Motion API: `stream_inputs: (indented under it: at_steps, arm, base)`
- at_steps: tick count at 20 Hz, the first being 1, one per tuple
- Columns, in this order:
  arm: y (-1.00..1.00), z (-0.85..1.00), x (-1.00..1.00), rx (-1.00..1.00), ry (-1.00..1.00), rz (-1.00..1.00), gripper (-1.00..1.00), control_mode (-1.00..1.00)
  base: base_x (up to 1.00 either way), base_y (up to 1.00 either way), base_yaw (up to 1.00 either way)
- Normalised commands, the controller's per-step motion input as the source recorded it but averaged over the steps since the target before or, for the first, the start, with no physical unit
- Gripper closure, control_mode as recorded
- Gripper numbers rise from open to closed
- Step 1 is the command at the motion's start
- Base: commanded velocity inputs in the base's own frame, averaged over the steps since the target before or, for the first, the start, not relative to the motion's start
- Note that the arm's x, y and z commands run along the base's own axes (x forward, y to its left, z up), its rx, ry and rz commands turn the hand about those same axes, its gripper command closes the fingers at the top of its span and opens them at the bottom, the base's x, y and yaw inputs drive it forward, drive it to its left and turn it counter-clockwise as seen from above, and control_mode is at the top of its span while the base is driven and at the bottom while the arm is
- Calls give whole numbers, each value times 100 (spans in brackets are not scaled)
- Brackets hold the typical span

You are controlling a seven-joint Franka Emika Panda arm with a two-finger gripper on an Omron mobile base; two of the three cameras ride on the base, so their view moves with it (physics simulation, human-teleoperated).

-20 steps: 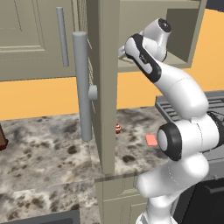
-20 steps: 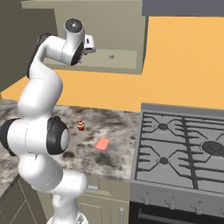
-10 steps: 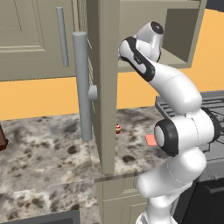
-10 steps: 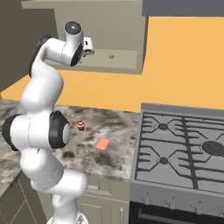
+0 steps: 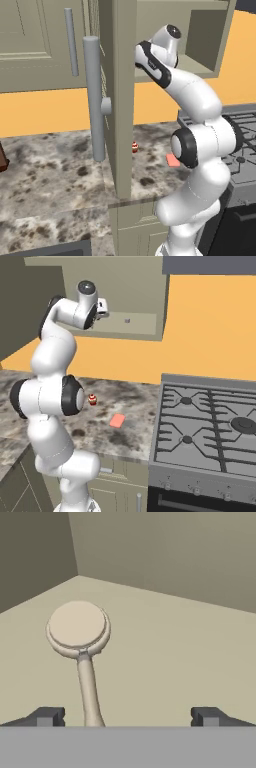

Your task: Pick the dish brush and bar soap from the cabinet and place them on the counter.

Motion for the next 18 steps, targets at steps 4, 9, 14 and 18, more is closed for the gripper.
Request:
stream_inputs:
  at_steps: [4, 9, 14, 18]
  arm:
    - [7, -13, 17, -3, 5, 1, 100, -100]
    - [0, -4, 0, -3, 1, 1, 100, -100]
    - [-2, 0, -7, -2, 0, 1, 100, -100]
    - [-14, -1, -31, 0, 0, 1, 100, -100]
  base:
    - [0, 0, 0]
    - [0, 0, 0]
    - [0, 0, 0]
    - [0, 0, 0]
